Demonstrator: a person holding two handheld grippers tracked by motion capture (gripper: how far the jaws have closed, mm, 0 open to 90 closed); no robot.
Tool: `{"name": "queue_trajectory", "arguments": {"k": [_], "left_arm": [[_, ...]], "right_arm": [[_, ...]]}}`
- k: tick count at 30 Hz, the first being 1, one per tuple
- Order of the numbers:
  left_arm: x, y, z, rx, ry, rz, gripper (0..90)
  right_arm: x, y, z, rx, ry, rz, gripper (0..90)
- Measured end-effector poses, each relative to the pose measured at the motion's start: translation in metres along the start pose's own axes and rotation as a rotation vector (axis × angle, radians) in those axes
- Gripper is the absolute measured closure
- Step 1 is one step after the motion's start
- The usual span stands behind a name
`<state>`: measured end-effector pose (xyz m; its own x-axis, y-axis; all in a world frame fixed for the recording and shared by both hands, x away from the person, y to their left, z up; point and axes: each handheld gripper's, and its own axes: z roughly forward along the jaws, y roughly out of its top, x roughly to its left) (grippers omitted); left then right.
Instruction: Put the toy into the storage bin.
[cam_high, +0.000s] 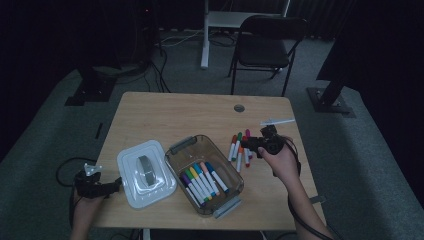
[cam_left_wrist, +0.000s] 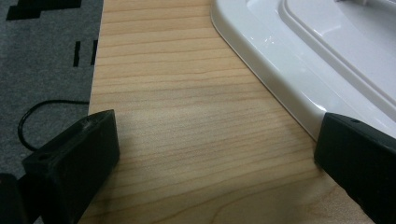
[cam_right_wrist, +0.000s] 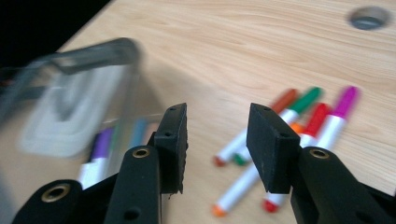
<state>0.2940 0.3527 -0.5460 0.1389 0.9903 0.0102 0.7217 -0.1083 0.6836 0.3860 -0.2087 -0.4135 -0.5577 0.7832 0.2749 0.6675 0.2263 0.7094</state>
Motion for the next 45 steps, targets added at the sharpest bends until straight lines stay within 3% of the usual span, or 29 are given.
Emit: {"name": "queue_trajectory", "arguments": {"k": [6, 11, 17, 21, 23, 28, 30, 37, 43, 45], "left_arm": [[0.000, 0.000, 0.000, 0.000, 0.000, 0.000, 0.7], [0.000, 0.000, 0.000, 0.000, 0.000, 0.000, 0.6], [0.000, 0.000, 0.000, 0.000, 0.000, 0.000, 0.7], [0.000, 0.000, 0.000, 0.000, 0.000, 0.000, 0.6], [0.000, 0.000, 0.000, 0.000, 0.000, 0.000, 0.7], [0.000, 0.000, 0.000, 0.000, 0.000, 0.000, 0.7], [0.000, 0.000, 0.000, 0.000, 0.000, 0.000, 0.7], [0.000, 0.000, 0.000, 0.000, 0.000, 0.000, 0.7], [0.000, 0.000, 0.000, 0.000, 0.000, 0.000, 0.7], [0.000, 0.000, 0.000, 0.000, 0.000, 0.000, 0.7]], "right_arm": [[-0.033, -0.010, 0.021, 0.010, -0.104, 0.043, 57.6], [-0.049, -0.014, 0.038, 0.026, -0.127, 0.094, 57.7], [-0.068, -0.013, 0.062, 0.060, -0.198, 0.135, 60.1], [-0.079, -0.012, 0.077, 0.106, -0.231, 0.159, 62.5], [-0.084, -0.013, 0.084, 0.117, -0.219, 0.194, 62.6], [-0.093, -0.016, 0.097, 0.152, -0.234, 0.204, 62.7], [-0.094, -0.018, 0.100, 0.154, -0.226, 0.219, 62.7], [-0.100, -0.023, 0.096, 0.179, -0.269, 0.228, 66.5], [-0.104, -0.026, 0.092, 0.189, -0.350, 0.237, 75.5], [-0.106, -0.027, 0.091, 0.184, -0.354, 0.245, 76.4]]}}
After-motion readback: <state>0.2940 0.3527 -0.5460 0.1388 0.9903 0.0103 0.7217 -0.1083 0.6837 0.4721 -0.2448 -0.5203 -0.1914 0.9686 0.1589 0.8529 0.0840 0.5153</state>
